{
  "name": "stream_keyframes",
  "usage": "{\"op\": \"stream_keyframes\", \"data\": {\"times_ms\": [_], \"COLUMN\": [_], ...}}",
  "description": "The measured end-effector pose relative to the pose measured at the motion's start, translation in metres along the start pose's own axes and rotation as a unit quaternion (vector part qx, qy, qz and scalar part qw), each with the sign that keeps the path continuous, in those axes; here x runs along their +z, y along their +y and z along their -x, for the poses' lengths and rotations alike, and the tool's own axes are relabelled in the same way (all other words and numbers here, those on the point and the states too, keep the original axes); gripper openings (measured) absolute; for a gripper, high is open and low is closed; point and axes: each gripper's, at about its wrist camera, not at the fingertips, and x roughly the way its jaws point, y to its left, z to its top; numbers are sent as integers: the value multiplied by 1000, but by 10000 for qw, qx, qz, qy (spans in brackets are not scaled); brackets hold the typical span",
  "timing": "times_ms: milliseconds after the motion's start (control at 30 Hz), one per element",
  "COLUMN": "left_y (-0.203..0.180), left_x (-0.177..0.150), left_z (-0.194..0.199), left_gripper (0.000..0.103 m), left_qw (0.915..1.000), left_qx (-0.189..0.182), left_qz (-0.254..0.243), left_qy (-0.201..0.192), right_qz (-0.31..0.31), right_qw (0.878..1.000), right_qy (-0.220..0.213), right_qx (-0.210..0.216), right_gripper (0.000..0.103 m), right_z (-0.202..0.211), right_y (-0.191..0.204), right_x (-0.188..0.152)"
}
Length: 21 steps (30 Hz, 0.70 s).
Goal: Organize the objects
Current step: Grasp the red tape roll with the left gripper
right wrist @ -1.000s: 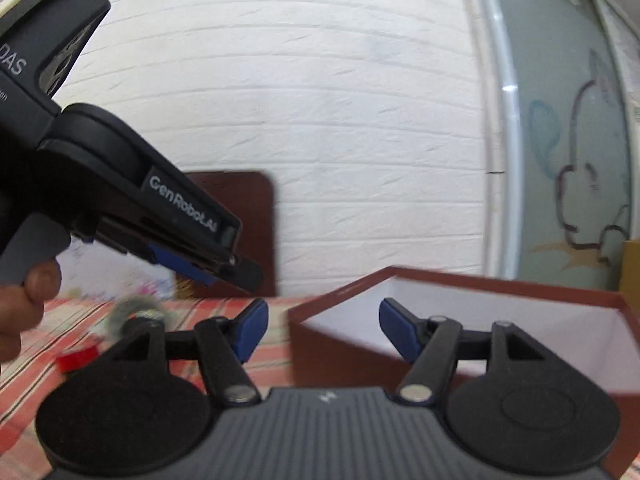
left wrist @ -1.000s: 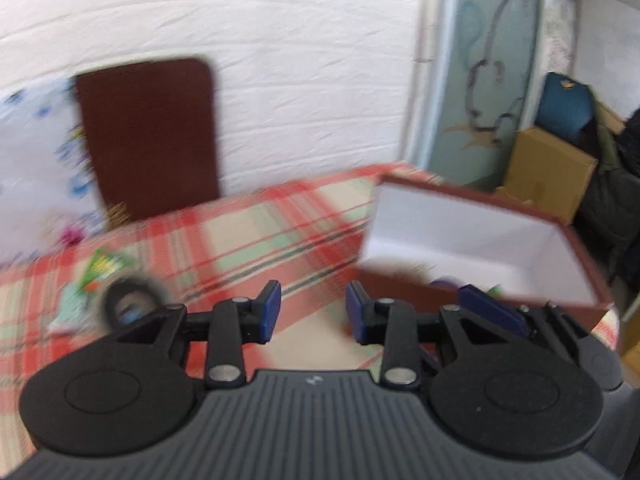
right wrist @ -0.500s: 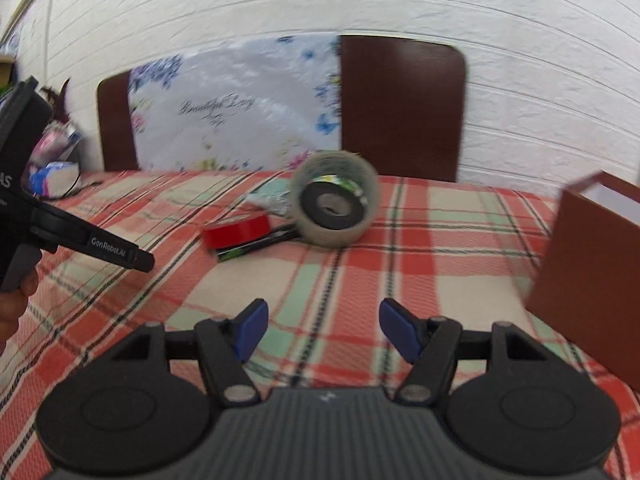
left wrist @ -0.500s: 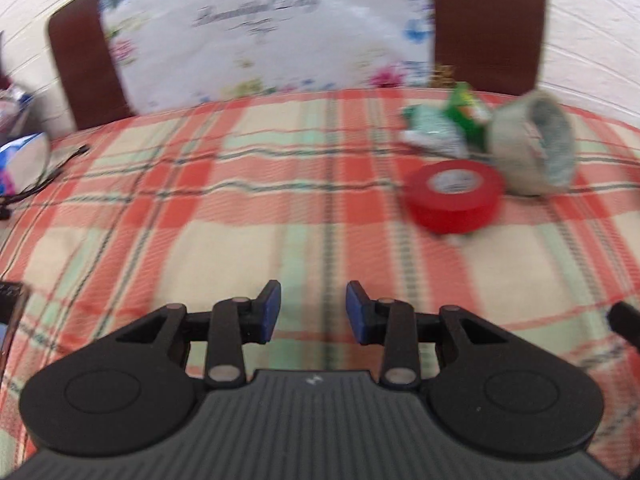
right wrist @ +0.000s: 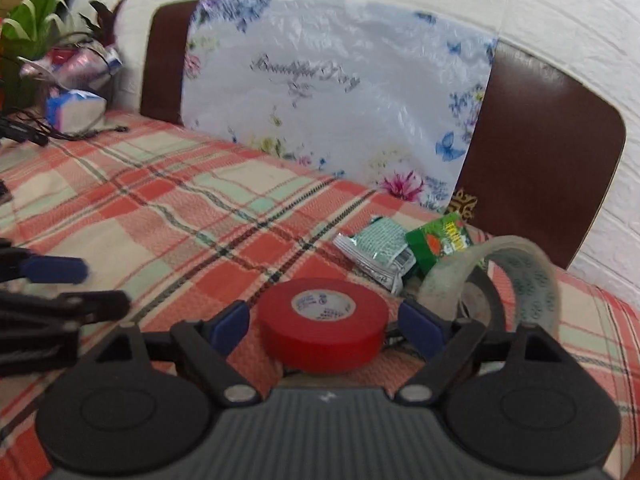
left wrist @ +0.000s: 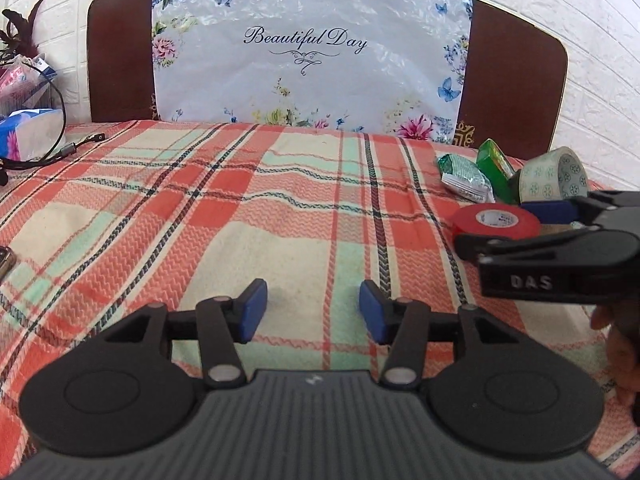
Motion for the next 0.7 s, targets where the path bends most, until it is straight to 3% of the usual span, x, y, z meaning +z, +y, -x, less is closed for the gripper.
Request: {"op": "stream_keyframes", "data": {"times_ms": [133,267,367,400,467,567,633,700], "left_y": [2,0,-10,-14,-31,-81,-117,-145], "left_x": [-1,-1,3,6,12,15,11,6], "left_z": [-1,0,3,8,18,29,34,37], "left_gripper": [55,55,54,53,51,46,46,47], "left_qw": [10000,10000,9997,9991,9915,9726,9598,9515], "left_qx": [-54,-50,58,-169,-1026,-2001,-2400,-2564], "left_qz": [47,45,-68,63,321,26,-304,-625], "left_qy": [0,20,245,385,726,1186,1426,1583], "right_qz": [-312,-238,-177,-163,-177,-451,-557,-486], "right_qw": [9994,9992,9997,9999,9995,9981,9976,9980], "right_qy": [8,-205,-107,-37,124,272,282,284], "right_qx": [120,251,98,2,-214,-334,-303,-295], "right_gripper": [76,77,77,77,77,79,83,84], "right_z": [7,52,90,101,118,139,149,150], "right_y": [-6,-5,-10,-12,-22,-38,-44,-44], "right_x": [-7,-28,-58,-68,-88,-112,-118,-121]}}
